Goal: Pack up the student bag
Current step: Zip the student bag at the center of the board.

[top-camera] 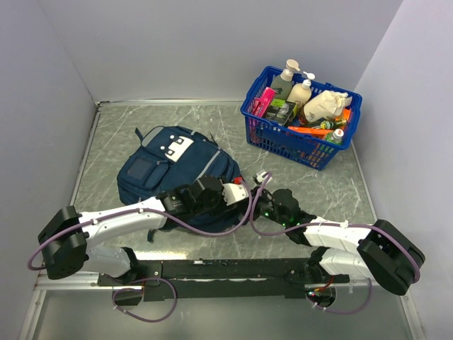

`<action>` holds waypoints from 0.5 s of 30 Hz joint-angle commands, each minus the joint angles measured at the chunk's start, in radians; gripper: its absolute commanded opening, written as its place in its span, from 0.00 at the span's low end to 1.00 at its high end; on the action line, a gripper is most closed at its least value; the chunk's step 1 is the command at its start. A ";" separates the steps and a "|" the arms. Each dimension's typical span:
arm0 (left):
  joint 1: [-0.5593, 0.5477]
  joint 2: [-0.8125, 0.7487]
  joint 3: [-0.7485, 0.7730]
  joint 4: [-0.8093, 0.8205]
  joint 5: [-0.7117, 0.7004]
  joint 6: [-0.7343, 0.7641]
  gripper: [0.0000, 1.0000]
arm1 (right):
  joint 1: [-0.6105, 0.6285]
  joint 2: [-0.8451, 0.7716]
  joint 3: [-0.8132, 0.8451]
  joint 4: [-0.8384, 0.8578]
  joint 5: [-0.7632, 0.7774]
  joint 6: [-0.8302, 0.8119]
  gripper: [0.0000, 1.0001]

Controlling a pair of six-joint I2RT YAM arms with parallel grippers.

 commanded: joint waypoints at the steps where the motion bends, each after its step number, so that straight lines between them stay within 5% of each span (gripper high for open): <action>1: 0.000 0.027 -0.044 -0.046 0.083 -0.007 0.60 | 0.014 -0.022 0.009 0.041 -0.061 0.012 0.00; 6: 0.000 0.026 -0.058 -0.030 0.013 0.000 0.64 | 0.016 -0.031 0.015 0.033 -0.080 0.009 0.00; 9: 0.000 0.016 -0.085 0.012 -0.026 0.024 0.24 | 0.016 -0.033 0.012 0.030 -0.078 0.015 0.00; 10: 0.002 0.013 -0.096 0.016 -0.026 0.030 0.01 | 0.016 -0.034 0.011 0.030 -0.074 0.016 0.00; 15: 0.002 -0.020 -0.073 -0.104 0.155 0.033 0.01 | 0.002 -0.036 0.025 -0.017 0.017 -0.002 0.00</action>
